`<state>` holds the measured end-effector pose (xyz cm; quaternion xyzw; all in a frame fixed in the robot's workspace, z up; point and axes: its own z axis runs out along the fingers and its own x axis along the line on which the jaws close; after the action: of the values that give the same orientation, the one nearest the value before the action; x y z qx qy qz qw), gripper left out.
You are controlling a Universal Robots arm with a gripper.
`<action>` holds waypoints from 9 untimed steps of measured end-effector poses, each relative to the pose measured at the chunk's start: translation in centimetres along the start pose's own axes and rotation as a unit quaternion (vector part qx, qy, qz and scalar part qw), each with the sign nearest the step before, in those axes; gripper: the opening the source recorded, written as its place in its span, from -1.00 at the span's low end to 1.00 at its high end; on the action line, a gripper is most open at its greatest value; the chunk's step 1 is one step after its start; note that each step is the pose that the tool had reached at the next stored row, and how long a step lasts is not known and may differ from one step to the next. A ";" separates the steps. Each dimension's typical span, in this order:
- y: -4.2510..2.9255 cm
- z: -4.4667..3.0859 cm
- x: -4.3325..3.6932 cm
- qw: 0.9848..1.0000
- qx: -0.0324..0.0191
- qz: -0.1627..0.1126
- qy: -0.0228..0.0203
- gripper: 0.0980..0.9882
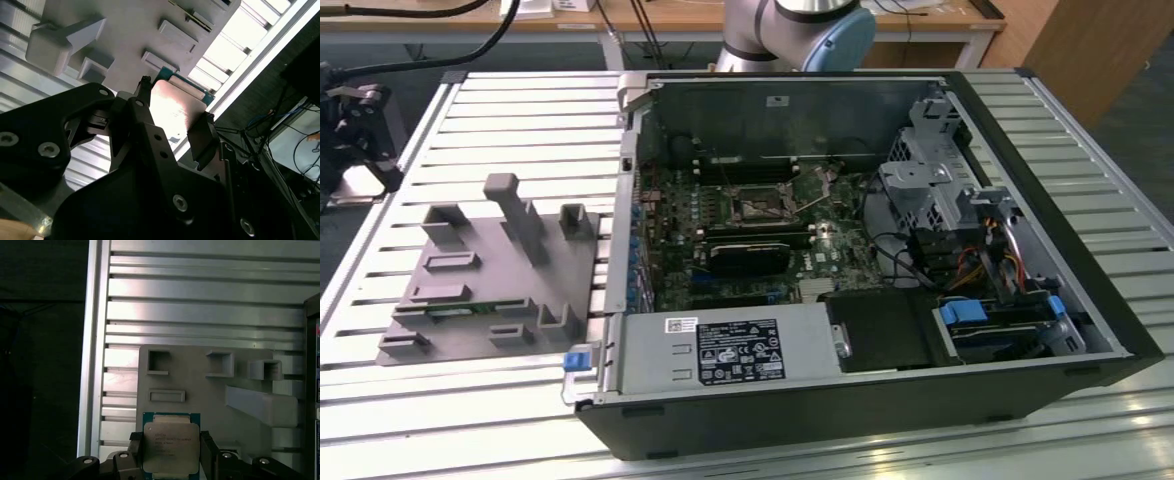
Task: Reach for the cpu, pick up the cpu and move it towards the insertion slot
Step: 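Pick up the cpu and move it towards the insertion slot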
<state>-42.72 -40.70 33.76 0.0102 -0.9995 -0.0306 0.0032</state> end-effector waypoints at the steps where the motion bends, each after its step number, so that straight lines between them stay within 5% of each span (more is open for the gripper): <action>1: 0.02 -0.14 0.00 1.000 0.000 0.000 0.000 0.00; 9: 0.13 -1.48 0.01 1.000 0.000 0.000 0.000 0.00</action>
<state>-42.72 -40.66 35.24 0.0102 -0.9995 -0.0306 0.0032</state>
